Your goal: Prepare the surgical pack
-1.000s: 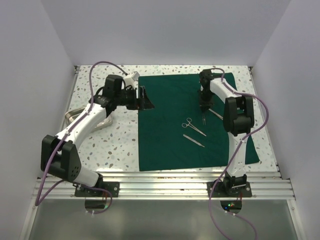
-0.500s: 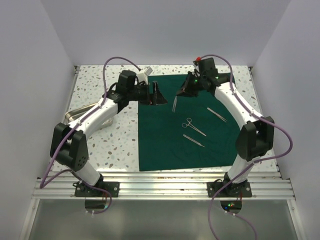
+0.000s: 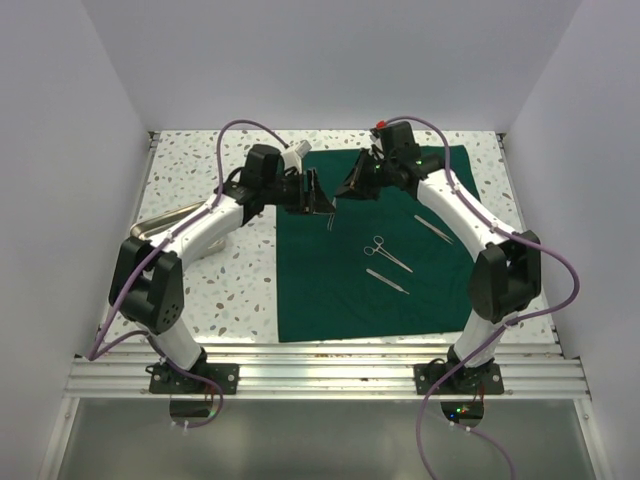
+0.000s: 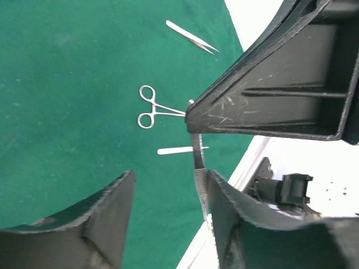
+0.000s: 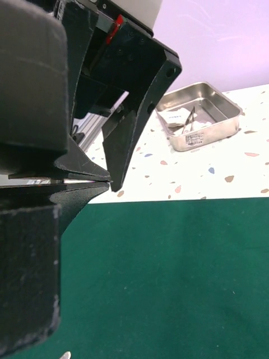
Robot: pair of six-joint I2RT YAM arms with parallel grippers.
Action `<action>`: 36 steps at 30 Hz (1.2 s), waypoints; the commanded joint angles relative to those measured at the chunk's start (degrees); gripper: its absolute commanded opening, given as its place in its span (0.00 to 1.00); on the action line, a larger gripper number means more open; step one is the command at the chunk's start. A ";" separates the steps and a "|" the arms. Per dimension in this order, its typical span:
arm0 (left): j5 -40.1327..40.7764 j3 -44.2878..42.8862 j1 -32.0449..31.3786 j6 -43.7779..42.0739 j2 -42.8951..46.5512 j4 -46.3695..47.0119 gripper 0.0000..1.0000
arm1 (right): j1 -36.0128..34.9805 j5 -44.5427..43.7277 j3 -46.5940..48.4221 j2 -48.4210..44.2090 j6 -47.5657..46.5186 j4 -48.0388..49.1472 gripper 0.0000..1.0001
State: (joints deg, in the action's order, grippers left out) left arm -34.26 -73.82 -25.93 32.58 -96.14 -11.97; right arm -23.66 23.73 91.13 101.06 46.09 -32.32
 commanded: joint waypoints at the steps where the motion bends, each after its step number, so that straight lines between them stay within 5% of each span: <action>1: -2.64 -1.06 -0.26 1.87 -1.15 2.38 0.56 | -0.68 1.32 -0.43 -1.48 1.11 1.56 0.00; 8: -5.81 -1.24 -0.26 3.89 -3.09 5.63 0.42 | -1.12 1.67 1.24 -0.16 0.15 0.41 0.00; 14: -6.26 -0.36 0.61 7.76 -3.71 8.44 0.18 | -1.21 2.29 3.51 1.77 -1.25 -0.46 0.02; 18: -4.86 3.15 4.30 13.20 -2.13 11.00 0.00 | -0.60 0.27 7.82 3.18 -4.15 -5.02 0.28; 21: -2.84 6.49 9.13 15.67 0.76 11.00 0.00 | 0.98 -2.80 11.51 4.49 -5.48 -9.76 0.46; 22: 0.04 7.45 10.54 17.41 1.91 10.30 0.00 | 2.64 -3.85 12.83 4.76 -5.91 -10.74 0.58; 25: 9.16 9.75 15.99 19.01 7.00 4.97 0.00 | 6.24 -5.44 13.80 5.20 -7.58 -12.51 0.67; 32: 36.07 -3.95 22.41 10.23 6.59 -20.61 0.00 | 9.77 -3.07 14.60 6.17 -11.54 -13.92 0.71; 36: 48.23 -5.72 25.84 15.83 6.58 -31.70 0.00 | 9.69 -2.54 11.00 4.77 -11.72 -12.51 0.72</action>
State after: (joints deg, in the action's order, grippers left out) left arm -0.49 -78.06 -2.87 46.13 -89.78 -29.65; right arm -12.91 20.16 103.57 107.20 36.34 -44.23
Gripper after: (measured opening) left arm 0.102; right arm 0.715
